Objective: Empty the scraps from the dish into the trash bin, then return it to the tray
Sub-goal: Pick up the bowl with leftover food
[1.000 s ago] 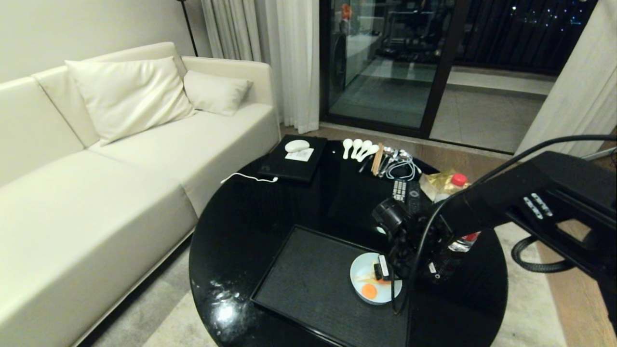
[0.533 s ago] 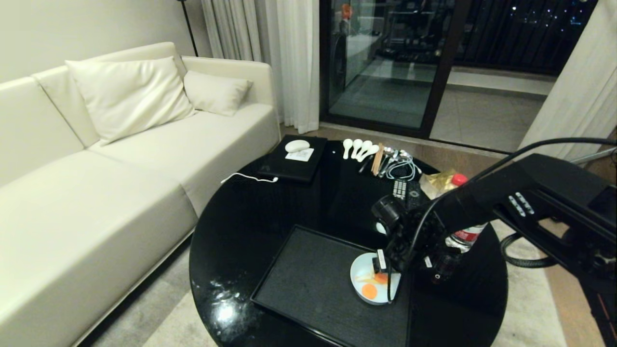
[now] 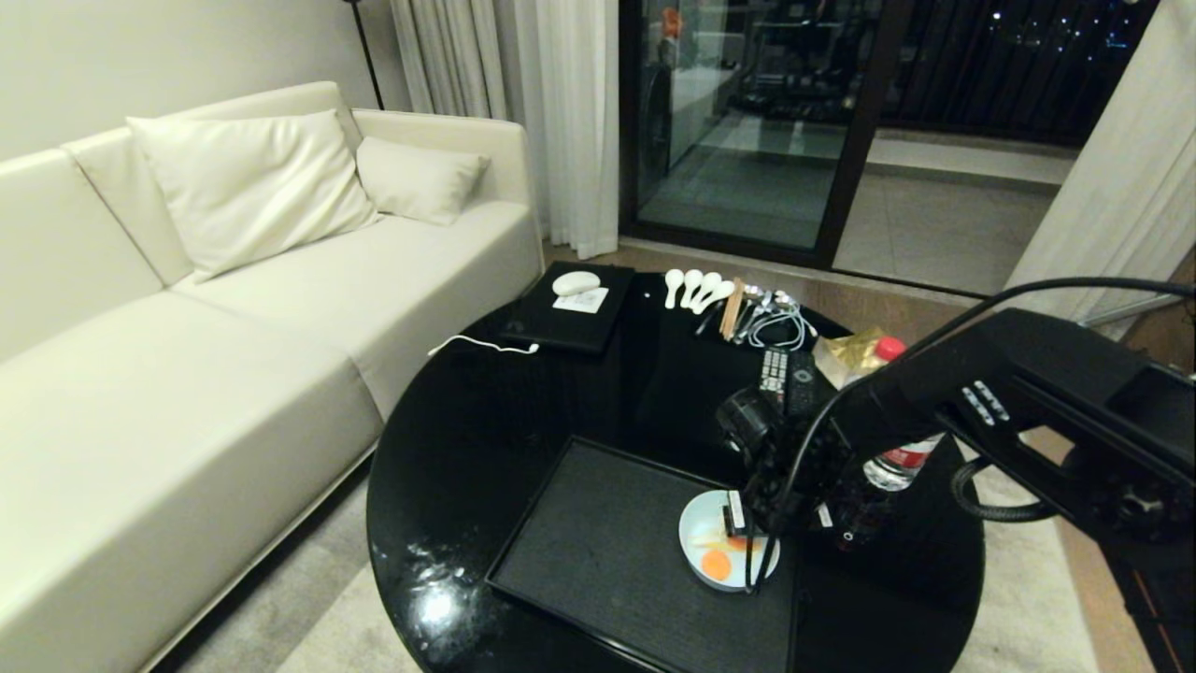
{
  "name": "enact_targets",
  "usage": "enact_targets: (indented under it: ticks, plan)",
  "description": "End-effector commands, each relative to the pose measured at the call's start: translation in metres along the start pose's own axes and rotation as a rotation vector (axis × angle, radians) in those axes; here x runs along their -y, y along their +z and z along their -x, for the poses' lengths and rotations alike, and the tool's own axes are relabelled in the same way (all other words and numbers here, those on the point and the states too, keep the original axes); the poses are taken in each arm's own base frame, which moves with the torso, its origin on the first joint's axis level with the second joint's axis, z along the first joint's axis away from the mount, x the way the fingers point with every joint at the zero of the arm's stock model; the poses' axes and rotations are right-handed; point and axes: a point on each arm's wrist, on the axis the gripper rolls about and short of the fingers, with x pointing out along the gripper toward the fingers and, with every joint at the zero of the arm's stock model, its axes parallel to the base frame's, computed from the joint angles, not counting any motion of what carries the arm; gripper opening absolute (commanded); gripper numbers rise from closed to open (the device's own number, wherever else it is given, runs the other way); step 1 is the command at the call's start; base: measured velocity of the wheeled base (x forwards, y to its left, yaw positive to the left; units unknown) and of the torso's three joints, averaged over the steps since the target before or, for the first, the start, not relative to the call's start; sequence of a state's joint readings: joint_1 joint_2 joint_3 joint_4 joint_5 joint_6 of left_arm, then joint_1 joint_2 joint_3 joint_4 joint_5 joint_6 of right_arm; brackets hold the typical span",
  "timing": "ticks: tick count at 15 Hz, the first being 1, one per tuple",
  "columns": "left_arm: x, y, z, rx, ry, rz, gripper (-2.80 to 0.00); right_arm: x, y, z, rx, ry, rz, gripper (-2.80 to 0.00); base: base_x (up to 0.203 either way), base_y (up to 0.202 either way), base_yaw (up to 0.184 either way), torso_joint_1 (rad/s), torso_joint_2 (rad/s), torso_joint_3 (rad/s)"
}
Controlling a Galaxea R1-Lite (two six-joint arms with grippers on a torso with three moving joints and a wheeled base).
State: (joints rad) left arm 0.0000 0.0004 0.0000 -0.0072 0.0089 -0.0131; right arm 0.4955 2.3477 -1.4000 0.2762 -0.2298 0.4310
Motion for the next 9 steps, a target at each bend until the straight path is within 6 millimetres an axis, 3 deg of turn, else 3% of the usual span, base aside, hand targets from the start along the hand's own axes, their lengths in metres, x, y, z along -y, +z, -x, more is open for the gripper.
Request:
enact_targets:
  ticks: [1,9]
  plan:
    - [0.0,0.0,0.0,0.001,0.0,0.001,-2.8,-0.0009,-0.0009,-0.0027,-0.005,-0.006,-0.011,-2.8,0.0,0.0,0.0,0.0,0.0,0.0]
    - [0.0,0.0,0.0,0.001,0.0,0.002,-2.8,0.0,-0.0031,-0.0005,-0.012,-0.008,-0.015,-2.8,0.0,0.0,0.0,0.0,0.0,0.0]
